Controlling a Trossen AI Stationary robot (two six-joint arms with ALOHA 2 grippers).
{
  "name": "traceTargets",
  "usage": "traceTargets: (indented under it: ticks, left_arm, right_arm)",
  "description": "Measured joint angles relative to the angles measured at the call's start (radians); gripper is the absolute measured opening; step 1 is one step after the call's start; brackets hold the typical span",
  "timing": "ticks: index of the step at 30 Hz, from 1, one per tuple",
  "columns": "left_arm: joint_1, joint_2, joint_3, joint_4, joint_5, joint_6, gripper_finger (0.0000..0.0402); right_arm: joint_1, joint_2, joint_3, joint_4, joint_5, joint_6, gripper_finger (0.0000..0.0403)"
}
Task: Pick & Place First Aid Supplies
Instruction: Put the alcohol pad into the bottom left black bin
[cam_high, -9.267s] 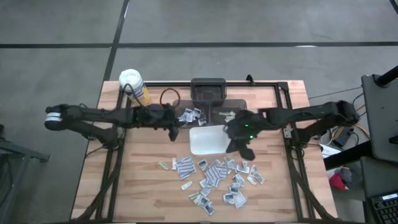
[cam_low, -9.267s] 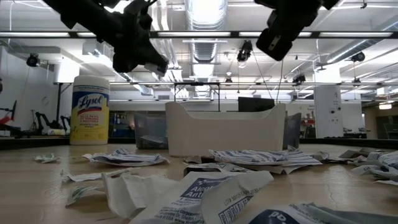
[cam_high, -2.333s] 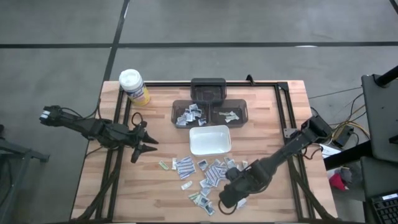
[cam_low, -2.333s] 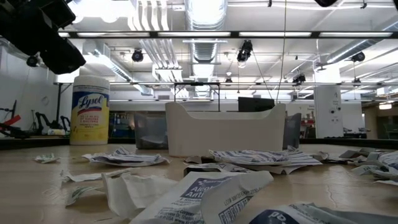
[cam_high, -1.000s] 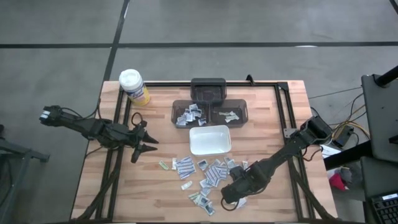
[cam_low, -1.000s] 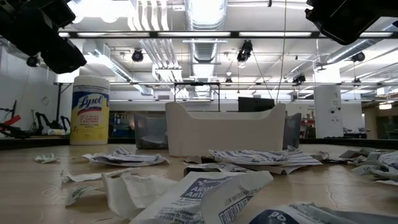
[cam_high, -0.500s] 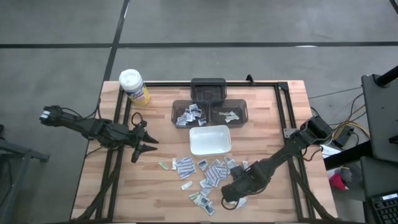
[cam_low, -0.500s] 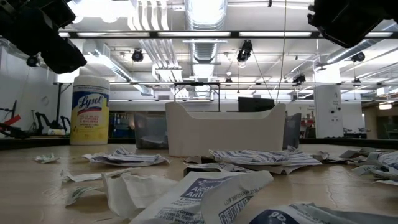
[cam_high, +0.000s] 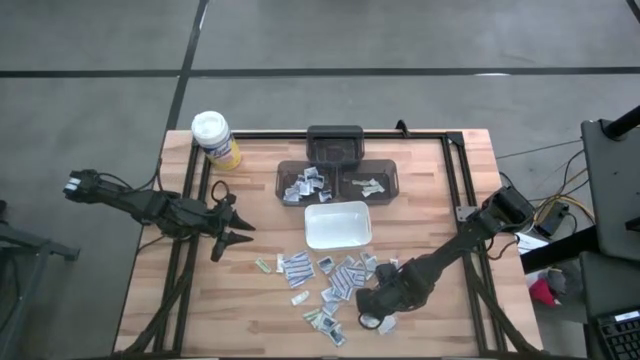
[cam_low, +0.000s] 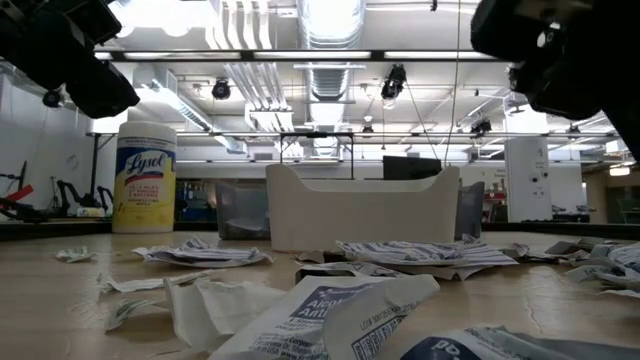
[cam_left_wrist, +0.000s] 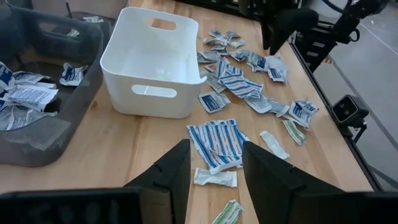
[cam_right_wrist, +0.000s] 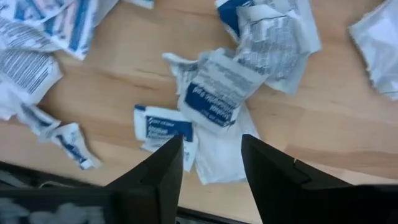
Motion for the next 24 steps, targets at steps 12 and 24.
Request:
traceTargets:
  ticks: [12, 24]
  left_arm:
    - [0.000, 0.000, 0.000, 0.001, 0.000, 0.000, 0.0138]
    - [0.000, 0.000, 0.001, 0.020, 0.000, 0.007, 0.0138]
  right_arm:
    - [-0.003, 0.000, -0.091, 0.080, 0.000, 0.047, 0.0130]
    - [-0.003, 0.000, -0.140, 0.132, -0.001, 0.054, 0.0090]
